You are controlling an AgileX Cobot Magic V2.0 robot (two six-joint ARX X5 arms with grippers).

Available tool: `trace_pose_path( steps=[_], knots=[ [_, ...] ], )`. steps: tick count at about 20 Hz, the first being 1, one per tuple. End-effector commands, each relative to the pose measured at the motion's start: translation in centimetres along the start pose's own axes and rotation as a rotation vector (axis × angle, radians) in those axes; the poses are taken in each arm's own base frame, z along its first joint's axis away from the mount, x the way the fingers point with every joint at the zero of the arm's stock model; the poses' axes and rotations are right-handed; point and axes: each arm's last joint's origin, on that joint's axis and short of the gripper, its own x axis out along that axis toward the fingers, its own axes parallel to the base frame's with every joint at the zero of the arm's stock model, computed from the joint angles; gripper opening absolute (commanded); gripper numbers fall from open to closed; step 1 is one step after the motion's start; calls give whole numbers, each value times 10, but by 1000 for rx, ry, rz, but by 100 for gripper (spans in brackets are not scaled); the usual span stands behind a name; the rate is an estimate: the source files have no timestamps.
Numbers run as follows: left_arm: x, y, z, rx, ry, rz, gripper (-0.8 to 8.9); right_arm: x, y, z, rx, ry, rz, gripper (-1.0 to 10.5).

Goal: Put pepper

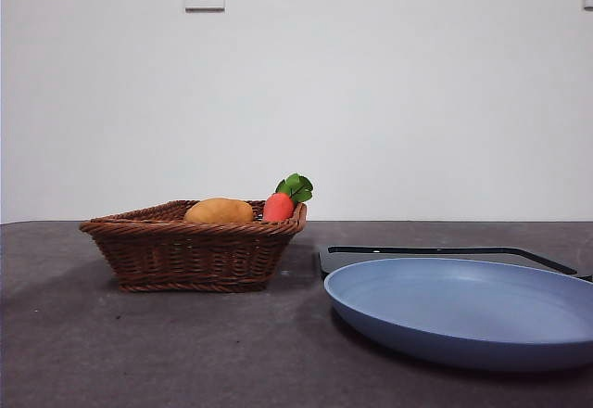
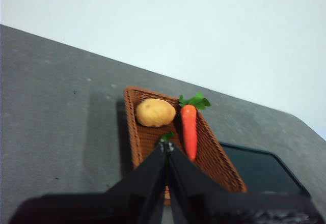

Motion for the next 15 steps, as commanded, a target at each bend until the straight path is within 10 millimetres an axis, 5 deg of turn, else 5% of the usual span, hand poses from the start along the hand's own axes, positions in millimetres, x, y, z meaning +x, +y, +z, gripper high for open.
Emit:
trace_pose_path(
  steps=[1, 15],
  knots=[
    [-2, -8, 14, 45, 37, -38, 6, 1, 10, 19, -54, 59, 19, 5],
    [9, -41, 80, 181, 407, -178, 6, 4, 39, 71, -266, 594, 57, 5]
  ],
)
